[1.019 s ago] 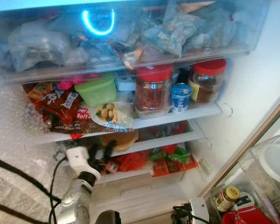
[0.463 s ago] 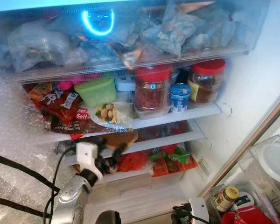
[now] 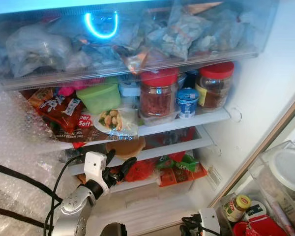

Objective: Restocking fridge

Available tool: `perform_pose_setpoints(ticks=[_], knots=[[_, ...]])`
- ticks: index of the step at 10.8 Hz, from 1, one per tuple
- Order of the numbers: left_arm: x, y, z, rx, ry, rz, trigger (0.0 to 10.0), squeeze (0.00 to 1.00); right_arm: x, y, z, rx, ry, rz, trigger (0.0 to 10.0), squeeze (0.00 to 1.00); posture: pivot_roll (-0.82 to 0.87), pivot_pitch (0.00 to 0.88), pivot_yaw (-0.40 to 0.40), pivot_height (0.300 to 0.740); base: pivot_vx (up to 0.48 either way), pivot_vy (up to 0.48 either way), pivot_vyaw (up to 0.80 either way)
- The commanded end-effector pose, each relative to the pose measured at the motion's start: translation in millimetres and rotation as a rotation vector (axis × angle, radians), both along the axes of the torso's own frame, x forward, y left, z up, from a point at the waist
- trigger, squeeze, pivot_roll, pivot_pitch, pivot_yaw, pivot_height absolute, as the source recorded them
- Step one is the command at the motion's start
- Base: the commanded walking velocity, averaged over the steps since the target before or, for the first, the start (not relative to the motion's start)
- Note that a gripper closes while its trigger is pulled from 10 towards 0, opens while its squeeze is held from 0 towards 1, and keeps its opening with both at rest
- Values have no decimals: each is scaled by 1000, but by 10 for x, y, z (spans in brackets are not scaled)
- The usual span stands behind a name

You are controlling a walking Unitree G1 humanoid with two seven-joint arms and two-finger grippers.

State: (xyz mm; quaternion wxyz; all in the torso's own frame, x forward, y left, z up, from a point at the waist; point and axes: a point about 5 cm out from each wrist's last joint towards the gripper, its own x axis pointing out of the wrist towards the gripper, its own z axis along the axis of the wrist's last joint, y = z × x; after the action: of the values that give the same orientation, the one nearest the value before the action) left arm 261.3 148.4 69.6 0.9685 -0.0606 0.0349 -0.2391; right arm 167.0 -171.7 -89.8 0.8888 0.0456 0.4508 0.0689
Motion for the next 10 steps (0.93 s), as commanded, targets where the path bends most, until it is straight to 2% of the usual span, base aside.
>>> perform_pose_setpoints(ticks=[1, 5, 7, 9, 10], knots=[[16, -3, -18, 18, 8, 1, 10000, 0, -145, -23, -65, -4, 61, -16, 10000, 0, -11, 0, 7, 642, 0, 0, 0], [173, -2, 30, 18, -18, 66, 10000, 0, -139, -25, -63, -6, 57, -16, 10000, 0, -7, 0, 5, 642, 0, 0, 0], [342, 19, 25, 17, -15, 95, 10000, 0, -140, -17, -64, -5, 59, -14, 10000, 0, -8, 0, 6, 642, 0, 0, 0], [374, -75, 175, 11, -84, 41, 10000, 0, -138, -21, -62, -5, 54, -24, 10000, 0, -16, 0, 9, 642, 0, 0, 0], [352, -63, 195, 9, -95, 38, 10000, 0, -139, -23, -63, -5, 54, -24, 10000, 0, -14, 0, 9, 642, 0, 0, 0]])
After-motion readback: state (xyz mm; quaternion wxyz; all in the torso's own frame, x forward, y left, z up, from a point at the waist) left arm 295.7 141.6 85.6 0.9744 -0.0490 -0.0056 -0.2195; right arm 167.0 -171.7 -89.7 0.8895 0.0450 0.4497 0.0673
